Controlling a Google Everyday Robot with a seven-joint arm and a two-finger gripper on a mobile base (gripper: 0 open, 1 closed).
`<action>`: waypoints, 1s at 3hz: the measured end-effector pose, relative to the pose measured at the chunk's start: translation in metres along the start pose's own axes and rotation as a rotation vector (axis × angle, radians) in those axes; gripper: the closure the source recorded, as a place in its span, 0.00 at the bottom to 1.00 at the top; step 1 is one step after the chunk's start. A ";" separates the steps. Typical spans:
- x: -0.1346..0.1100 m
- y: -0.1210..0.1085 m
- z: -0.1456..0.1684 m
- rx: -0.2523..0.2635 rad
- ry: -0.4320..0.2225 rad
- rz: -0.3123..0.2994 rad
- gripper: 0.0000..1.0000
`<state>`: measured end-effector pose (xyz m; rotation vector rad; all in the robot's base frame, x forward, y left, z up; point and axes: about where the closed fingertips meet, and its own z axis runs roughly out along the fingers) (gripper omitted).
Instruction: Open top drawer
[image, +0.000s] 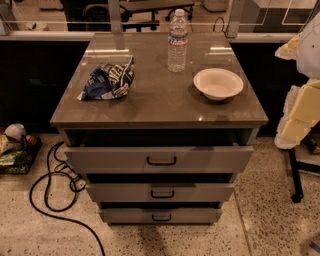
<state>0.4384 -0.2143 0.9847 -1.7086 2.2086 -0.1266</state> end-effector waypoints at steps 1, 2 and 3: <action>0.000 0.000 0.000 0.000 0.000 0.000 0.00; -0.005 -0.001 0.020 0.026 0.056 0.002 0.00; -0.010 0.005 0.066 0.070 0.117 0.003 0.00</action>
Offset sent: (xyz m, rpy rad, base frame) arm 0.0257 0.0201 -0.0558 -0.1690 -0.0099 -0.0678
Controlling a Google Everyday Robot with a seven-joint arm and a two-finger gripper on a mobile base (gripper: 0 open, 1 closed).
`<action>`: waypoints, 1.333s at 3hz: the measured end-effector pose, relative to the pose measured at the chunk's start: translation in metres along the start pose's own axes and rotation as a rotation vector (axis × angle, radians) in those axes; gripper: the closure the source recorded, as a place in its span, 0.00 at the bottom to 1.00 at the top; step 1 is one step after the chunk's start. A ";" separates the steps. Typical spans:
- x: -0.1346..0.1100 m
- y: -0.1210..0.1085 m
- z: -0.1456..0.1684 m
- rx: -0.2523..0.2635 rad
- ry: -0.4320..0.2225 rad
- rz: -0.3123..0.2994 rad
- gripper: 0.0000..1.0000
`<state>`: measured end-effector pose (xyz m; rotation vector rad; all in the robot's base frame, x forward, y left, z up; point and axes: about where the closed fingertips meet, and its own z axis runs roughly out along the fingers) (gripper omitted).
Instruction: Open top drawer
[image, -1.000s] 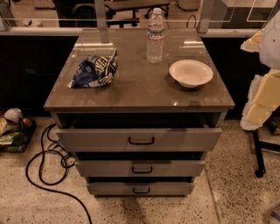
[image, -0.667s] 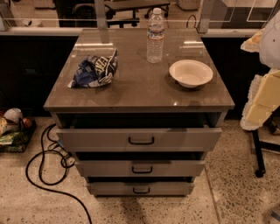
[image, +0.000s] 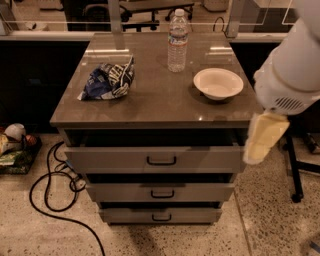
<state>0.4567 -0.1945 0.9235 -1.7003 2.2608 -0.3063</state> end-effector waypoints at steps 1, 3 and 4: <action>-0.011 0.021 0.067 0.004 0.004 0.002 0.00; -0.018 0.050 0.167 -0.002 -0.109 0.076 0.00; -0.025 0.043 0.167 0.028 -0.136 0.076 0.00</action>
Offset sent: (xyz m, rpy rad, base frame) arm 0.0210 0.0423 -0.2119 0.1473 -0.0146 -0.0292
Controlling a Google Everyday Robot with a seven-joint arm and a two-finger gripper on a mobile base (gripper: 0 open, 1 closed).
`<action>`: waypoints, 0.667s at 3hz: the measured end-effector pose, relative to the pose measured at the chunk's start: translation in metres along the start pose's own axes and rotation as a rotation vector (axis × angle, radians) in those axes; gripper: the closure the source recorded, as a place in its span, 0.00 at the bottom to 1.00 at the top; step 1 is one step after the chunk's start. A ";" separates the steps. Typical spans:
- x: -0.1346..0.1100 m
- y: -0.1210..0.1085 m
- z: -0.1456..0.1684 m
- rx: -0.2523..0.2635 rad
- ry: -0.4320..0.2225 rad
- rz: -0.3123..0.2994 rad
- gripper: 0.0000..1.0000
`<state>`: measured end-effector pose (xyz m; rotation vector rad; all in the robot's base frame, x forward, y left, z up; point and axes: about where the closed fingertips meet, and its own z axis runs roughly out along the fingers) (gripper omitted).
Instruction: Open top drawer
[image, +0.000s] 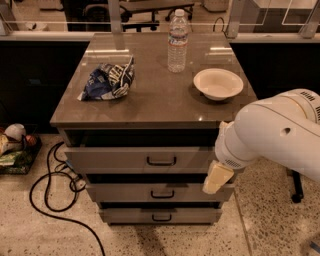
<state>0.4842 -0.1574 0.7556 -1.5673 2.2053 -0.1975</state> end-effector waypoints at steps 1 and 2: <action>0.000 0.000 0.000 0.000 0.000 0.000 0.00; 0.000 0.004 0.011 -0.023 0.015 -0.025 0.00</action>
Offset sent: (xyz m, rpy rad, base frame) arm 0.0046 0.0055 -0.0288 -0.0366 0.0593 0.0530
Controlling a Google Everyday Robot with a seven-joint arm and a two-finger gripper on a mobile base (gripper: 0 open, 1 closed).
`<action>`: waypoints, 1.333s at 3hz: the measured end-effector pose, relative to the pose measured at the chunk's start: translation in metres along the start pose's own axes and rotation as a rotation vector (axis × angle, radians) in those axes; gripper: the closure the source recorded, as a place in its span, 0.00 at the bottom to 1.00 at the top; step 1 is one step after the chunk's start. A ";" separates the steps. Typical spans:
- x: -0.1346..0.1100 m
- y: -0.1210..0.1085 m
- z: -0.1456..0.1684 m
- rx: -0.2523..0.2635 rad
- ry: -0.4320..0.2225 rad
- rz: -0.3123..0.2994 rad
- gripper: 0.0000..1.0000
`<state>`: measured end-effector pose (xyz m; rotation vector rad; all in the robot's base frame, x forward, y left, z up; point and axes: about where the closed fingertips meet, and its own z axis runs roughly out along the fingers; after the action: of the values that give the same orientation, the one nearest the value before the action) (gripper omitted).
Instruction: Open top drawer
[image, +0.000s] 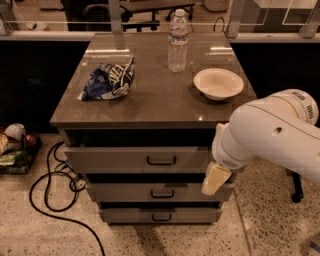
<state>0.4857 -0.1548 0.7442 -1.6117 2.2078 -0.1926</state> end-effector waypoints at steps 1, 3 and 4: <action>0.019 0.020 0.003 -0.064 0.060 -0.018 0.00; 0.038 0.033 0.012 -0.103 0.115 -0.166 0.00; 0.033 0.019 0.033 -0.097 0.057 -0.257 0.00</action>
Offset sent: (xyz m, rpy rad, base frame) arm -0.0576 -0.0348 -0.0347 -0.1859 0.1729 0.1206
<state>0.4734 -0.1757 0.6999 -1.9650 2.0735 -0.2085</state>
